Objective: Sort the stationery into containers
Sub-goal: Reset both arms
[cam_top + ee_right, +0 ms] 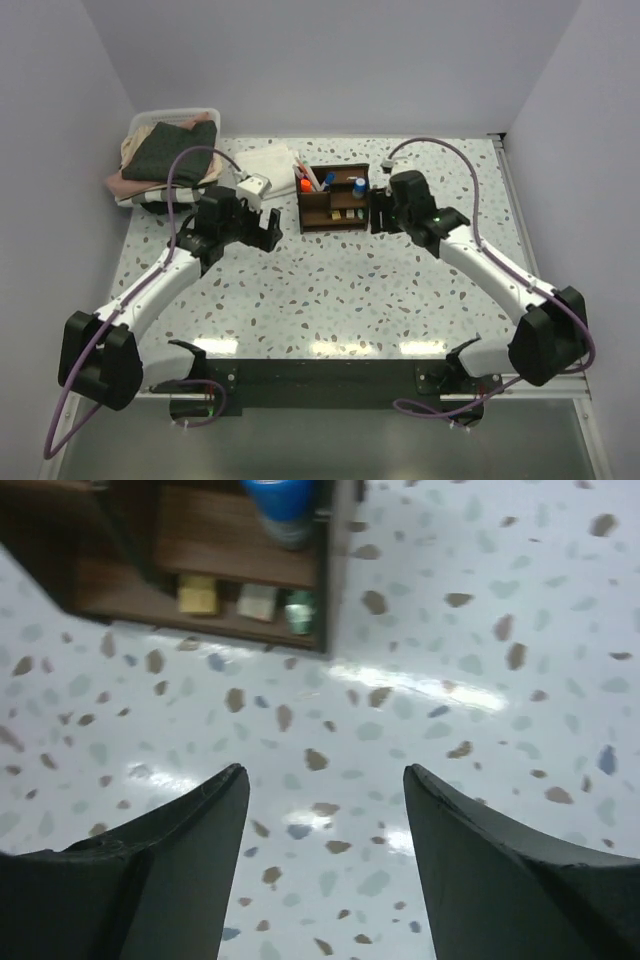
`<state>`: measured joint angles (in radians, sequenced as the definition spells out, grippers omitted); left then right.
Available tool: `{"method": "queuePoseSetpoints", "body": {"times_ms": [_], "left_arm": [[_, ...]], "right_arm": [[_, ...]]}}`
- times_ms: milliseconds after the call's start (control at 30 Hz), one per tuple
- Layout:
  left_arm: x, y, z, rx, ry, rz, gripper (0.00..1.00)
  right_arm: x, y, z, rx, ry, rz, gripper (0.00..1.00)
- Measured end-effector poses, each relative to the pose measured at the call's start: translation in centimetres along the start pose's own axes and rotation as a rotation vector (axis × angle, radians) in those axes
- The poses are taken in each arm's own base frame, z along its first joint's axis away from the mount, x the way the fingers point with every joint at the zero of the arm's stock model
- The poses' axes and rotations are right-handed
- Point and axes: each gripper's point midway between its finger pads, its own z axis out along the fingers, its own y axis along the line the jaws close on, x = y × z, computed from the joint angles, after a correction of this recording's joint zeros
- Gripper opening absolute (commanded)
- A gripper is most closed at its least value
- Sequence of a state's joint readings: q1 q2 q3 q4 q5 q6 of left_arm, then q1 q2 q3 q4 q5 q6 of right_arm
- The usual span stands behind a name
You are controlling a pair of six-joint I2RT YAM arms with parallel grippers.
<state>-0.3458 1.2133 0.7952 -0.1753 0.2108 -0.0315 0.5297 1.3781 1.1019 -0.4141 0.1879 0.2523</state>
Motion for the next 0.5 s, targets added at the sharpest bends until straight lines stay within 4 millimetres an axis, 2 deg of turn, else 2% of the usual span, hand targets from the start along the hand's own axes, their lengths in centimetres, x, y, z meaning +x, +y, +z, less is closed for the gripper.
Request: {"method": "queuePoseSetpoints", "body": {"times_ms": [33,67,167,200,333,500], "left_arm": [[-0.7,0.3,0.0,-0.015,0.0,0.01,1.0],[-1.3,0.6,0.0,-0.029,0.002,0.022,1.0],[-3.2,1.6,0.3,-0.069,0.007,0.058,1.0],[-3.7,1.9,0.3,-0.084,0.01,0.069,1.0],[-5.2,2.9,0.4,-0.125,0.009,0.095,1.0],[-8.2,4.0,0.6,-0.162,-0.023,0.128,1.0]], "right_arm": [[0.0,-1.4,-0.1,0.032,-0.012,0.015,0.85],[0.0,-3.9,-0.3,0.092,-0.026,0.034,0.99],[0.6,-8.8,-1.1,0.236,-0.054,0.054,0.99],[1.0,-9.8,-1.5,0.27,-0.06,0.046,0.99],[2.1,-10.9,-3.4,0.312,-0.094,0.002,0.99],[1.0,-11.7,-5.9,0.345,-0.164,-0.024,0.99]]}}
